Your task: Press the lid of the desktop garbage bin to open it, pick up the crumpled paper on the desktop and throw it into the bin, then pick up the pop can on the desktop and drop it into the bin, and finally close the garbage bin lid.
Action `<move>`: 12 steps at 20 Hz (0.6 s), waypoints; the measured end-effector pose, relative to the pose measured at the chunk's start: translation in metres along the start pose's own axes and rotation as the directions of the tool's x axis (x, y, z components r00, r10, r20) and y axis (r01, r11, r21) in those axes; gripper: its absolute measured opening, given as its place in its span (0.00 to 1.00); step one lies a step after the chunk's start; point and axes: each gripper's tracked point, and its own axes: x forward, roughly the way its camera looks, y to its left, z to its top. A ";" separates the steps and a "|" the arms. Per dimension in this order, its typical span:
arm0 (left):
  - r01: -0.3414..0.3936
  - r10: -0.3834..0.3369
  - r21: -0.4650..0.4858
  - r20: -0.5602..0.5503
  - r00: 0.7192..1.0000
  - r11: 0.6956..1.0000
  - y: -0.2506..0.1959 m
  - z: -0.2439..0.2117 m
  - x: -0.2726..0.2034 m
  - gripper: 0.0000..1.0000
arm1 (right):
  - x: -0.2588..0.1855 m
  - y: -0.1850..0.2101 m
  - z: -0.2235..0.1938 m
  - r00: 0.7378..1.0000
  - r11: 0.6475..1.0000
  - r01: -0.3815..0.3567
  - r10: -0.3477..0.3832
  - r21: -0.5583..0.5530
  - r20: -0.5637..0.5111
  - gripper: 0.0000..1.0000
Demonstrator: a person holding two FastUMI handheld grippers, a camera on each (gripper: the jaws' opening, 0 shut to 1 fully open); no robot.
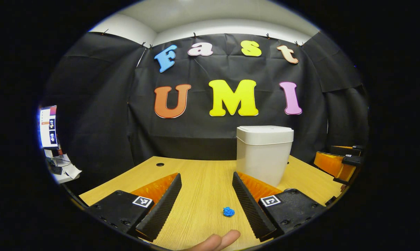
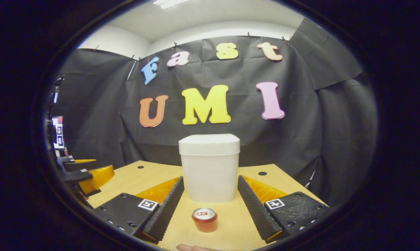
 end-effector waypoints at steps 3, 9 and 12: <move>0.027 -0.027 0.000 -0.005 1.000 1.000 -0.006 -0.003 0.002 0.96 | -0.001 0.005 -0.003 1.000 1.000 -0.011 0.011 -0.019 -0.009 0.93; 0.014 -0.014 -0.011 -0.001 1.000 1.000 0.005 -0.004 0.005 0.96 | -0.003 -0.005 0.006 1.000 1.000 0.005 -0.005 -0.009 0.003 0.96; 0.018 -0.018 -0.026 -0.012 1.000 1.000 0.006 -0.008 0.005 0.96 | -0.001 -0.010 0.013 1.000 1.000 0.015 -0.015 -0.013 0.005 0.95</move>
